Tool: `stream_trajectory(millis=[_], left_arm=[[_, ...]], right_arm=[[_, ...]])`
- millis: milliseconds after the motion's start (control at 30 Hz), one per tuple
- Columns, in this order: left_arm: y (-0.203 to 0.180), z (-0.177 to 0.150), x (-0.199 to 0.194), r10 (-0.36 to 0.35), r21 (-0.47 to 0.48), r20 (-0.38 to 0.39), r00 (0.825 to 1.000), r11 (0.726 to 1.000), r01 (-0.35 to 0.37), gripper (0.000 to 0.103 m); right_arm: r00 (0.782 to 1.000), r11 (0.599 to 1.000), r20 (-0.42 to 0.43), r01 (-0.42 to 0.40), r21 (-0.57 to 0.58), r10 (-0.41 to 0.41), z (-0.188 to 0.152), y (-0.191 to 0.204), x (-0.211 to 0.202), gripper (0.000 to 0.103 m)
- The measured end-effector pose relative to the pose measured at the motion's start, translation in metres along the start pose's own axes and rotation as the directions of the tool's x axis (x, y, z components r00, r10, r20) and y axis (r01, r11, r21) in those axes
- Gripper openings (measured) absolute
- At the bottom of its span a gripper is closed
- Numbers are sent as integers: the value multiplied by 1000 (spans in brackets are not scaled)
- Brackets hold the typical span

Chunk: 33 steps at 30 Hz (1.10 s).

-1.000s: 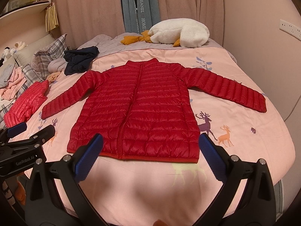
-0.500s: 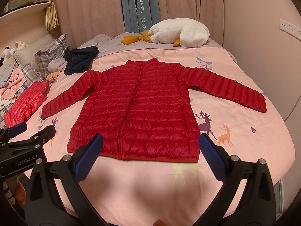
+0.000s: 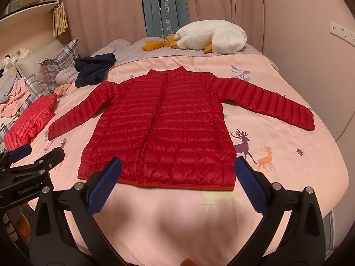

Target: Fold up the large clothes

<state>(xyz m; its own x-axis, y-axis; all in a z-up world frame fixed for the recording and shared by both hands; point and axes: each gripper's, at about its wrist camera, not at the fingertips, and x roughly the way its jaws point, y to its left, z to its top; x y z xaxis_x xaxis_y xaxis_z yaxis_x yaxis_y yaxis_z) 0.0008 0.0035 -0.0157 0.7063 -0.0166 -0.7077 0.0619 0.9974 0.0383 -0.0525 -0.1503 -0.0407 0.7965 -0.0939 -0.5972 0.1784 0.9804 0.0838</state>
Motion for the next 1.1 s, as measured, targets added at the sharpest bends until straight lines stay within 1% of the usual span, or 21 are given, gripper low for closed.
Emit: stream_trajectory(millis=[100,167,233,267,300,333,400,433,500,533,600,633,667,700,767,800,833,900,1000,1033,1100], left_arm=[[13,-4,10,-69,-63,-14,997,996,68,102],[30,-9,25,-130,-146,-33,991,982,124,102],[47,-14,44,-189,-241,-60,980,956,169,102],[59,-19,54,-218,-297,-68,974,936,189,102],[66,-19,62,-229,-331,-74,971,924,193,102],[79,-24,72,-233,-384,-80,969,905,186,102],[101,-27,86,-223,-454,-76,972,876,165,102],[116,-30,94,-214,-499,-70,974,853,151,102],[139,-32,104,-219,-563,-47,975,812,155,102],[155,-33,110,-233,-605,-22,972,777,173,102],[177,-33,118,-244,-653,6,970,734,188,102],[191,-31,125,-250,-682,22,968,705,197,102],[200,-30,131,-253,-699,34,967,685,204,102],[214,-29,139,-258,-728,46,965,653,209,102],[233,-28,152,-257,-765,54,965,610,205,102],[244,-28,159,-246,-789,52,968,584,191,102],[249,-29,164,-241,-799,51,969,572,184,102],[265,-30,173,-243,-826,70,968,530,193,102],[283,-34,184,-234,-846,95,968,494,202,102],[291,-35,189,-223,-855,97,970,479,196,102],[304,-37,198,-206,-869,94,974,460,181,102]], right_arm=[[1000,1000,3,-23,12,23,-3,-1,4,101],[999,999,6,-37,20,36,-7,-2,8,101],[999,999,5,-46,19,46,-8,-4,13,101],[999,999,3,-49,18,49,-7,-5,14,101],[998,998,1,-56,15,56,-8,-5,16,101],[998,998,2,-62,12,62,-6,-6,18,101],[997,997,4,-78,4,78,-7,-5,22,101],[996,996,5,-88,0,88,-7,-4,25,101],[994,994,1,-105,-9,105,-7,0,30,101],[994,994,-1,-113,-14,113,-7,2,32,101],[991,991,-10,-135,-18,134,-7,6,38,101],[989,989,-17,-149,-17,149,-6,9,41,101],[985,985,-28,-170,-11,169,-7,12,45,101],[984,984,-34,-177,-10,176,-7,15,46,101],[984,984,-47,-175,-25,173,-8,22,51,101],[985,985,-52,-168,-36,166,-8,26,53,101],[985,986,-57,-163,-45,160,-7,28,55,101],[987,987,-73,-148,-63,143,-7,33,61,101],[989,989,-86,-129,-75,123,-5,36,67,101],[989,989,-88,-124,-76,117,-4,37,69,101],[990,991,-91,-112,-78,104,-3,38,72,101]])
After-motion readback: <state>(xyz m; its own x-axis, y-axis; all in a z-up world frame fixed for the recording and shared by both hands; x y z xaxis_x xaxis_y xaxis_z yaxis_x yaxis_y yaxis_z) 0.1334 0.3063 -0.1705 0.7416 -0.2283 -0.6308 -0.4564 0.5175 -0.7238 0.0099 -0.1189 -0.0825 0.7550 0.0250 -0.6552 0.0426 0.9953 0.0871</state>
